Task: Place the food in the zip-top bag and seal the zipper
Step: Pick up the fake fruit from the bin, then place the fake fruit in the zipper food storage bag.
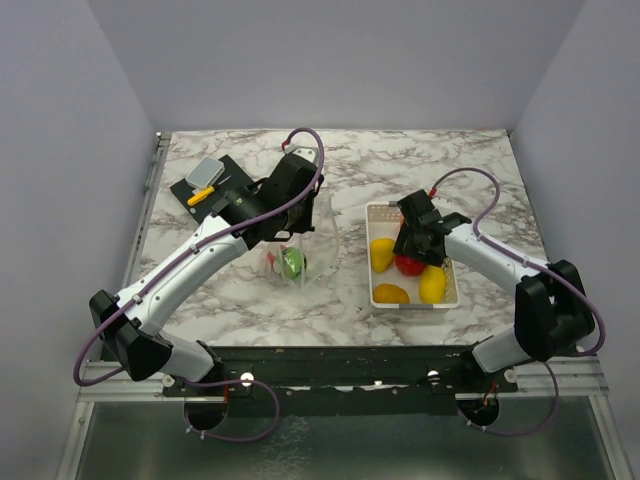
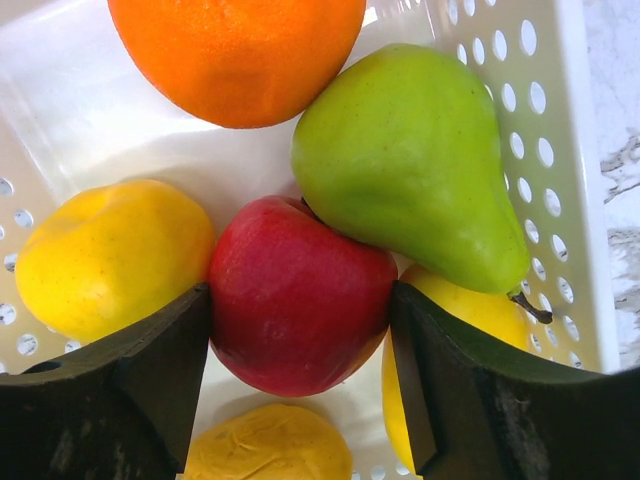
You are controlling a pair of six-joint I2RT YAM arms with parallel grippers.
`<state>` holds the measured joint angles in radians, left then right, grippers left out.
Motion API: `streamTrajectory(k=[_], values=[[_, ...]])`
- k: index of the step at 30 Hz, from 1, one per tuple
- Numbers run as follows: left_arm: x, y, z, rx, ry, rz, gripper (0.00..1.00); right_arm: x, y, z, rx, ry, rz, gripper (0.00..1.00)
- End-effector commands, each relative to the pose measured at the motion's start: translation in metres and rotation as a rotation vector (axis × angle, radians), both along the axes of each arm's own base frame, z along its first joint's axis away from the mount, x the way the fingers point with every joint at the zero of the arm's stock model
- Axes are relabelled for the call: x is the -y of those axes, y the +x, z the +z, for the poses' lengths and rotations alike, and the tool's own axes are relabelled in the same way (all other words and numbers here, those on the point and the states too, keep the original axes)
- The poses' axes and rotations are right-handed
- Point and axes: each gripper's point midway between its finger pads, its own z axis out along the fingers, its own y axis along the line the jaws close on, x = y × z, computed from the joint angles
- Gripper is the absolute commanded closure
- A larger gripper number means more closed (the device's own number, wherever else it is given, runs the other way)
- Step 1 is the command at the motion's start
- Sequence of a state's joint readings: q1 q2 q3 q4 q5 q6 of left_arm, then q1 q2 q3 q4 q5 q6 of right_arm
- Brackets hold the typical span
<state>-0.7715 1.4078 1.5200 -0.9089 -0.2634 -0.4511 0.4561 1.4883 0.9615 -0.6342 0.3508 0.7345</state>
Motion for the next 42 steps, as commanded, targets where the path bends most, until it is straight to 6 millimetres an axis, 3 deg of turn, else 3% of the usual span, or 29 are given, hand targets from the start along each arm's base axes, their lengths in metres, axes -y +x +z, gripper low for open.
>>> streamTrajectory(k=[1,8,16,20,29,42], values=[[-0.003,0.004,-0.001,0.014,0.013,0.008,1.00,0.004,-0.004,-0.006,-0.008,0.003,-0.011,0.40],[-0.004,0.004,0.000,0.017,0.008,0.009,1.00,0.008,-0.004,0.014,0.039,-0.001,-0.005,0.78],[-0.004,0.004,0.001,0.018,0.004,0.012,1.00,0.008,-0.002,0.053,0.118,0.028,0.014,0.95],[-0.005,0.004,0.002,0.019,0.001,0.013,1.00,-0.007,0.001,0.085,0.210,0.120,0.085,0.99],[-0.005,0.004,0.004,0.023,-0.004,0.011,1.00,-0.048,0.001,0.150,0.355,0.327,0.276,0.99],[-0.005,0.002,0.005,0.021,-0.016,0.012,1.00,-0.095,-0.018,0.242,0.562,0.561,0.522,0.99]])
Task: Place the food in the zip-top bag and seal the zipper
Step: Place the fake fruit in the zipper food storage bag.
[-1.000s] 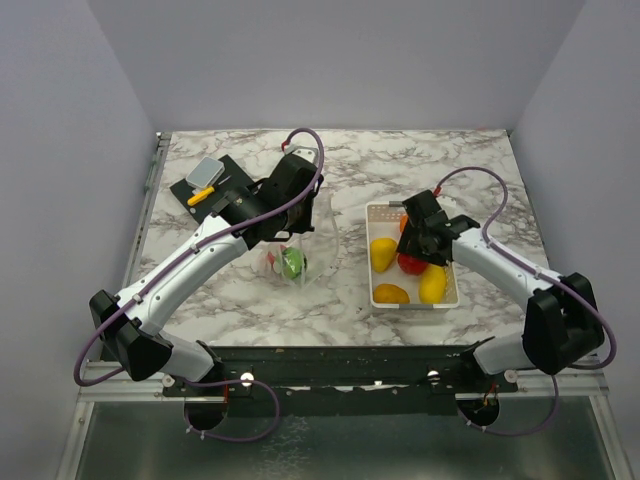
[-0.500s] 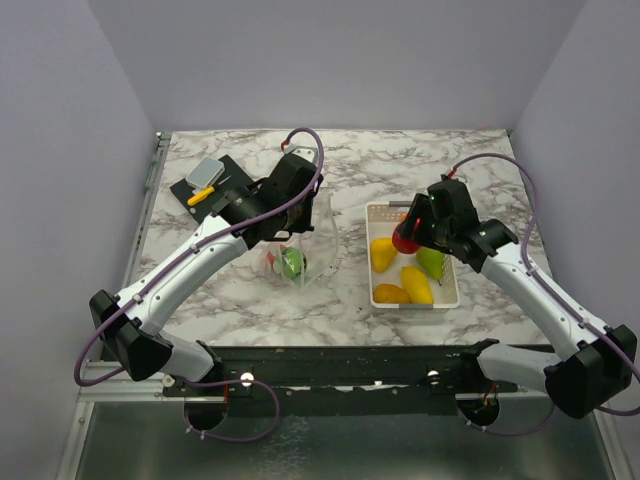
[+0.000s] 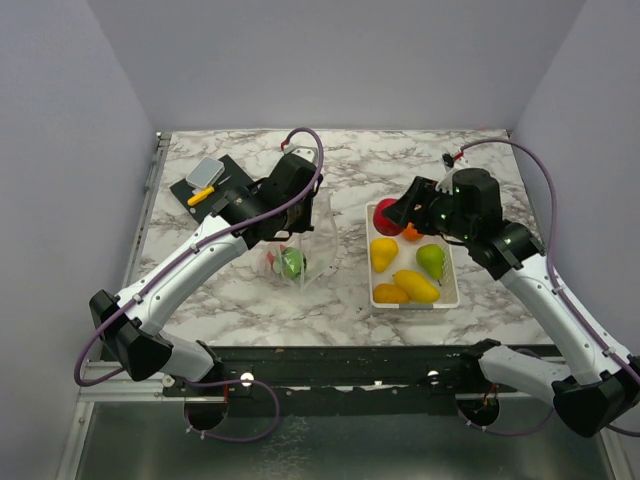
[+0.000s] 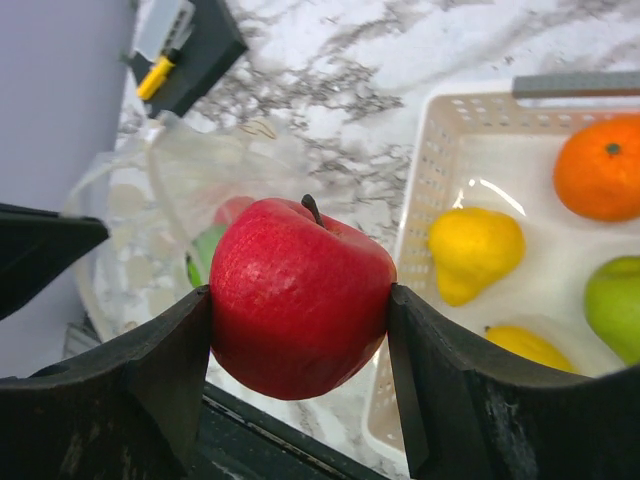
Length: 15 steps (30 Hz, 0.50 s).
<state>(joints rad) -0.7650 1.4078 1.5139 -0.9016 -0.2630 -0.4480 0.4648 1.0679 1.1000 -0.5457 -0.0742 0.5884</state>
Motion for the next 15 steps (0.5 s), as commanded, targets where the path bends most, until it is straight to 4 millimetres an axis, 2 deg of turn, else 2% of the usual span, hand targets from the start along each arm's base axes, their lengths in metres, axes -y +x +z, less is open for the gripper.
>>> streamTrajectory(k=[1,11,15], values=[[-0.004,-0.001,0.007,0.020,-0.017,0.007,1.00,-0.022,-0.008,0.051,0.127,0.100,0.118,0.99],[-0.003,-0.002,0.006,0.015,-0.024,0.005,1.00,-0.057,-0.020,0.085,0.209,0.185,0.269,0.99],[-0.004,-0.002,0.007,0.016,-0.025,0.006,1.00,-0.074,-0.025,0.090,0.229,0.184,0.321,0.99]])
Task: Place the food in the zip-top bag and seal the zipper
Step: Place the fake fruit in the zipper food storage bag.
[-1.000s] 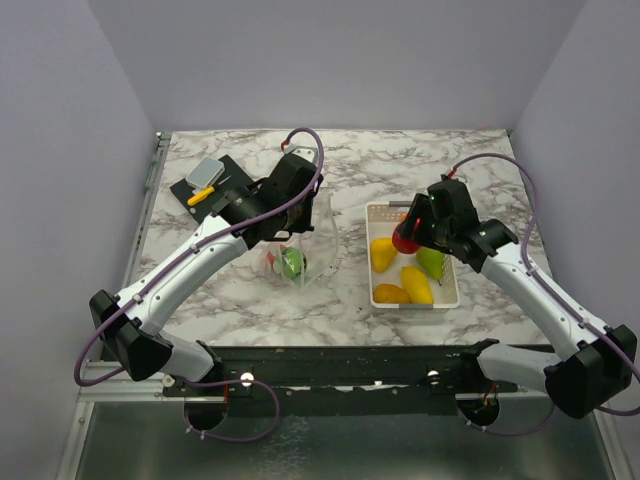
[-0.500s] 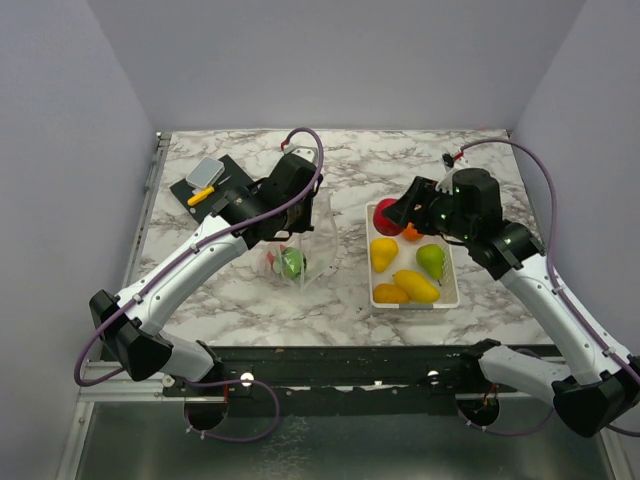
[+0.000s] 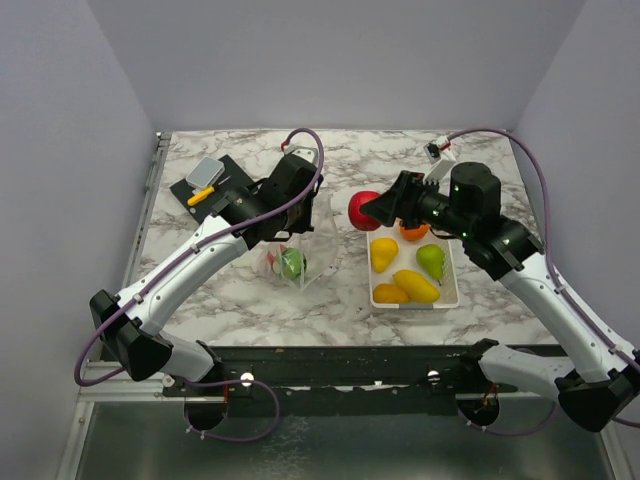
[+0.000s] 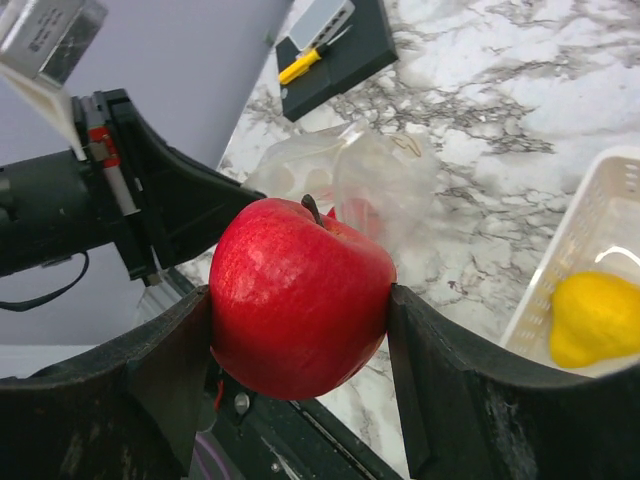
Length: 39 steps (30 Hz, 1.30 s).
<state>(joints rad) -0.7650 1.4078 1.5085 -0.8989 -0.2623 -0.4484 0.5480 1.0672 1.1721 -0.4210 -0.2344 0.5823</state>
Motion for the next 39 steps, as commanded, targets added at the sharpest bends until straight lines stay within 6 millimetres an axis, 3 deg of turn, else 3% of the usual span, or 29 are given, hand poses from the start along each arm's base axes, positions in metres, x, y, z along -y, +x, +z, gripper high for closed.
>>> streamTrajectory(k=[1,19,39], values=[[-0.004,-0.002,0.009,0.020,-0.028,0.007,1.00,-0.026,-0.007,0.028,0.089,0.033,0.089,0.99],[-0.003,-0.003,0.014,0.025,-0.036,-0.004,1.00,-0.095,-0.001,0.013,0.123,-0.058,0.180,0.99],[-0.002,-0.008,0.018,0.015,-0.067,-0.009,1.00,-0.106,0.006,-0.088,-0.037,-0.283,0.121,0.99]])
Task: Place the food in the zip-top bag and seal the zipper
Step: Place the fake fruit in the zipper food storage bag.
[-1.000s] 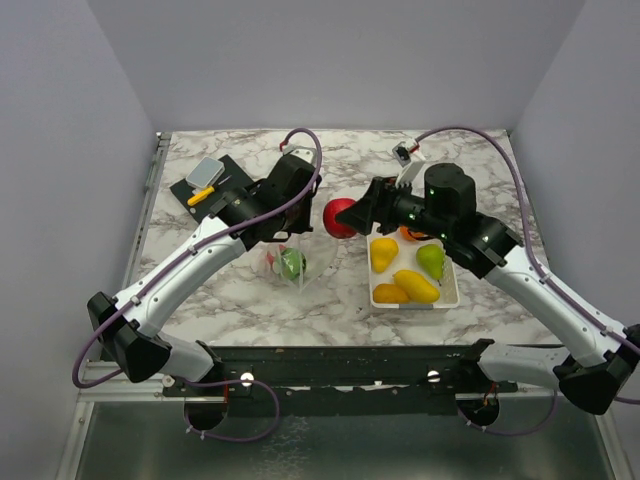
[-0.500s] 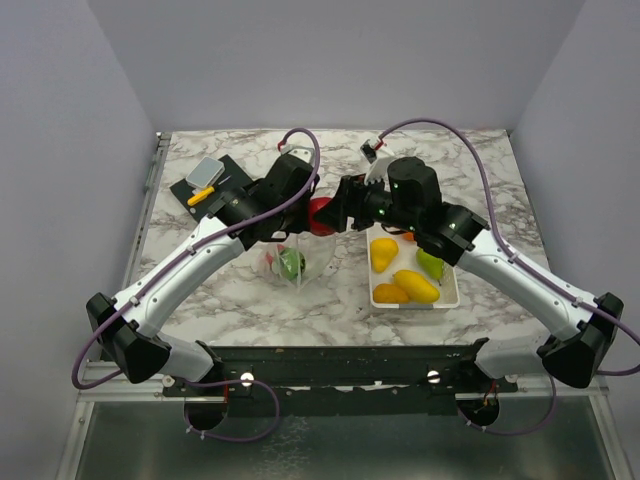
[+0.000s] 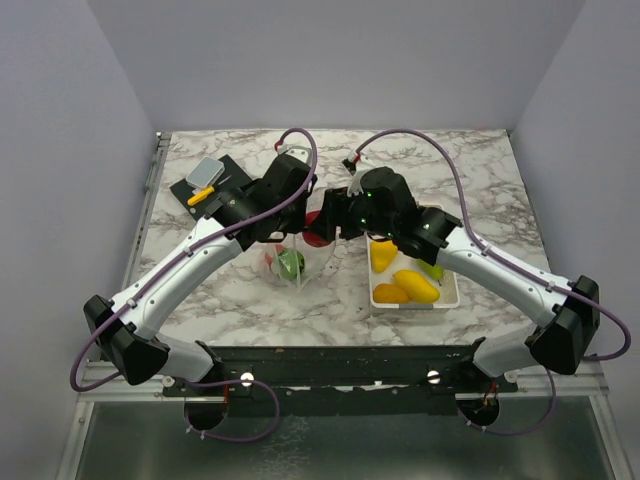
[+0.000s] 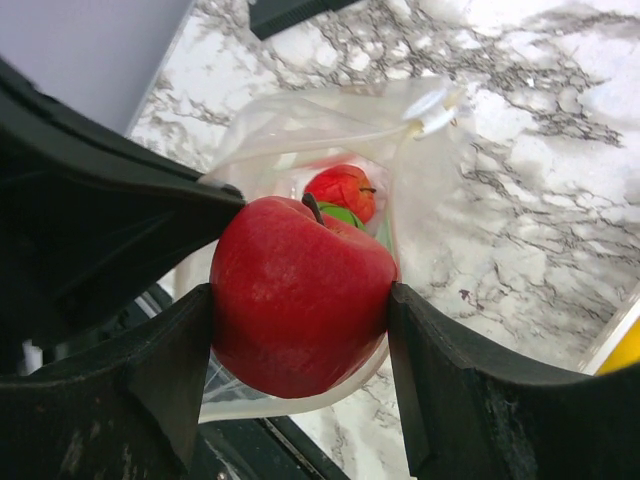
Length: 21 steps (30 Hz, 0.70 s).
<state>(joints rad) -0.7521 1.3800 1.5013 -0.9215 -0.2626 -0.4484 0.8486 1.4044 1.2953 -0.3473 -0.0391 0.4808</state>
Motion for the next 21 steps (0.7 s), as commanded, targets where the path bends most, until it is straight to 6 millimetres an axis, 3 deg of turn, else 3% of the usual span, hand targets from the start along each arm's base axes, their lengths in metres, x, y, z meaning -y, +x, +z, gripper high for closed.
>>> streamTrajectory(k=[1,7,16,21], values=[[0.008,-0.005,0.015,0.014,-0.070,-0.023,1.00,0.004,0.004,-0.036,-0.047,-0.099,-0.054,0.99],[0.008,-0.006,0.011,0.004,-0.068,-0.023,1.00,0.007,0.009,-0.059,-0.087,-0.149,-0.097,0.98],[0.008,-0.007,0.009,0.001,-0.064,-0.028,1.00,0.008,0.013,-0.053,-0.088,-0.136,-0.138,0.42],[0.008,-0.005,0.004,-0.005,-0.048,-0.028,1.00,0.009,0.014,-0.036,-0.066,-0.111,-0.144,0.29]])
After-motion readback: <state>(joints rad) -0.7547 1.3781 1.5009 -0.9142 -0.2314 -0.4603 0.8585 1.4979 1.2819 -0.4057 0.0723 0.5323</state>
